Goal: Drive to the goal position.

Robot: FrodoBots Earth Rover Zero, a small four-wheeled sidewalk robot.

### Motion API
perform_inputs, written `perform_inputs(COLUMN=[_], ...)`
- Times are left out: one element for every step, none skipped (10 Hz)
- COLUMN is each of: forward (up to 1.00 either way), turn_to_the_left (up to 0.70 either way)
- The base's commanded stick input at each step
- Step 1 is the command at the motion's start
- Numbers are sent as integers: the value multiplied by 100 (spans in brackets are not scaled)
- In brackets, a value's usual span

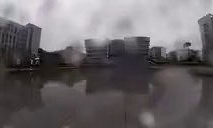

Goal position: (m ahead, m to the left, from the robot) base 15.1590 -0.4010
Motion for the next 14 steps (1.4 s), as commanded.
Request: perform_inputs(forward=[100,100,100,100,100,100,100,100,100,100,100,100,100,100], turn_to_the_left=[0,0,0,0,0,0,0,0,0,0,0,0,0,0])
